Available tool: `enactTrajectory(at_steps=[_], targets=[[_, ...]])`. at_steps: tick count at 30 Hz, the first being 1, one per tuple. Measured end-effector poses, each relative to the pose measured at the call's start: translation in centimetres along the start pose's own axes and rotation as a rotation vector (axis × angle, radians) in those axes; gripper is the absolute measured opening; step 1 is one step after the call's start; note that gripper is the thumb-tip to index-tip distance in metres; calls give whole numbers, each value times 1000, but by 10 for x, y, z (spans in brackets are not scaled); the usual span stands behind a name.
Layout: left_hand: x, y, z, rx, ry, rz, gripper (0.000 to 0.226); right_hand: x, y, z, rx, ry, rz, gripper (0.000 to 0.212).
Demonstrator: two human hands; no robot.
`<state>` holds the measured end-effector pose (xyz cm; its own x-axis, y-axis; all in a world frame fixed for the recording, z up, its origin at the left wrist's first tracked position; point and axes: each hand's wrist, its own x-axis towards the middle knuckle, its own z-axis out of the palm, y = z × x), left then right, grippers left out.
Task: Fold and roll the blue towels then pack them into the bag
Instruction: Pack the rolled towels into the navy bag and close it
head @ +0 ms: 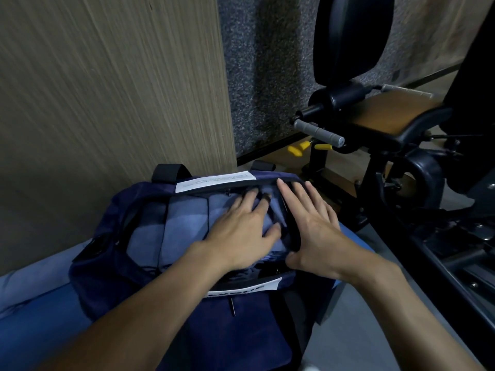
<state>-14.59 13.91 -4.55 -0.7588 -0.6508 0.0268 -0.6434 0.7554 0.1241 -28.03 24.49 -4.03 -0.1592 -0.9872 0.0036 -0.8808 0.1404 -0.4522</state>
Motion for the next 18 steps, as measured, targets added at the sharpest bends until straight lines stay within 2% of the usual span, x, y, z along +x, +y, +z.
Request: enactTrajectory(at_steps=[5,10,18], targets=[[2,-4,-1,198,-98,28,76,1,-1,-1,-15,7,3,130],[5,-13,-3,206,-157,127,80,-2,4,-3,-75,24,-25,128],[-4,-28,2,244,-173,121,89,-8,9,-3,-281,114,-68,115]])
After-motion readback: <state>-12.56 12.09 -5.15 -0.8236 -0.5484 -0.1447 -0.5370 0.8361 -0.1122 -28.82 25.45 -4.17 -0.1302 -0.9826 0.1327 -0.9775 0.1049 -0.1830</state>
